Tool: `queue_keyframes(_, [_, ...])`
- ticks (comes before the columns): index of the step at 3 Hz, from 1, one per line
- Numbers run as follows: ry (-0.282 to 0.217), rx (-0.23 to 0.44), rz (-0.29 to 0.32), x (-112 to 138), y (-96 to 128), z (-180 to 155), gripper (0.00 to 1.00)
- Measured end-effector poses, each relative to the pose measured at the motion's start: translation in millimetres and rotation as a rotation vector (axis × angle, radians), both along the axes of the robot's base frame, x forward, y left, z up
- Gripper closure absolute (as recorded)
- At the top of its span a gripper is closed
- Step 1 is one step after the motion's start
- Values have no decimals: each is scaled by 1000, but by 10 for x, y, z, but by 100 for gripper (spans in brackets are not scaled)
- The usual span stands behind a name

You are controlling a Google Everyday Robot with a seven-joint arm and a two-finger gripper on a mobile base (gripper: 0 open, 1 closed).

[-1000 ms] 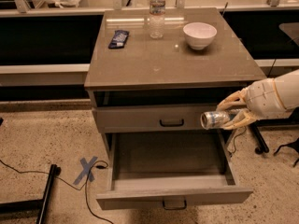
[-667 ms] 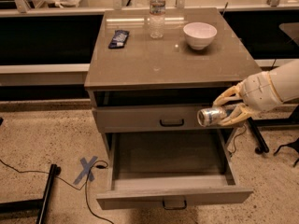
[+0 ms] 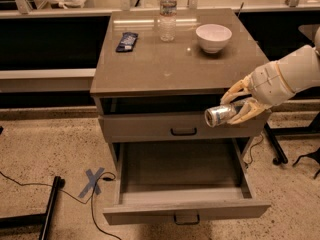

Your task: Pick redbull can from middle drawer and place on counter

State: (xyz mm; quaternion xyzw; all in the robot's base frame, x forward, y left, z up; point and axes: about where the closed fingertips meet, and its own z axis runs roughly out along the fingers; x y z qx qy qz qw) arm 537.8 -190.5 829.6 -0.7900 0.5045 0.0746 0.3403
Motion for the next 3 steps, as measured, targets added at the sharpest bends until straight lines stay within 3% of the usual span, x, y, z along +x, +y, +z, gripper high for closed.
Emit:
queue_keyframes(2, [-33, -96, 25, 316, 115, 393, 100])
queue_keyframes(3, [-15, -51, 42, 650, 181, 441, 100])
